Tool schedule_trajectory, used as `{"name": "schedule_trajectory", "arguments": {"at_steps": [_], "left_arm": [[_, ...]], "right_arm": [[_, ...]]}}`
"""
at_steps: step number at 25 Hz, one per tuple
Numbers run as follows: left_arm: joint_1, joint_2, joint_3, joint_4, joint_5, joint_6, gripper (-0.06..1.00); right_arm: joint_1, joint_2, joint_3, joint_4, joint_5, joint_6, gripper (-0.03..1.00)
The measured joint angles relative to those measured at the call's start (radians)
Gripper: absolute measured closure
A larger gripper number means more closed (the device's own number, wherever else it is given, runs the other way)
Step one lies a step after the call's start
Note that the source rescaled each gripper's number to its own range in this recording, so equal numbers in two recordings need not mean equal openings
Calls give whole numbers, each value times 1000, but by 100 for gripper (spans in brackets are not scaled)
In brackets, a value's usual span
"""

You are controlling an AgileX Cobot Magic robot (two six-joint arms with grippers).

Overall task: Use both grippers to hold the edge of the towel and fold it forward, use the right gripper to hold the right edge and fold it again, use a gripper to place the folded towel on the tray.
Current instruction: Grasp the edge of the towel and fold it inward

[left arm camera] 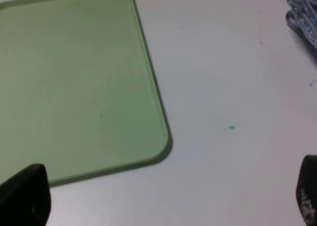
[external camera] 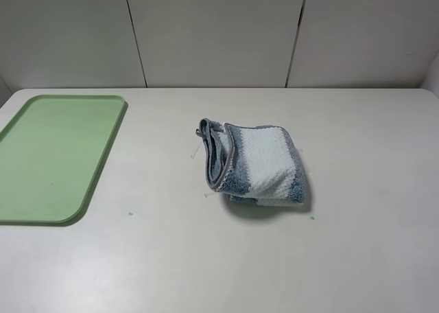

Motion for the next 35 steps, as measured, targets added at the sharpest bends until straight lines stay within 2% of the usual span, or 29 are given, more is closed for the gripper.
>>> {"name": "schedule_trajectory", "arguments": {"at_steps": [35], "left_arm": [[0, 0, 0, 10, 0, -16, -5]], "right_arm": [[0, 0, 0, 0, 0, 0, -3]]}}
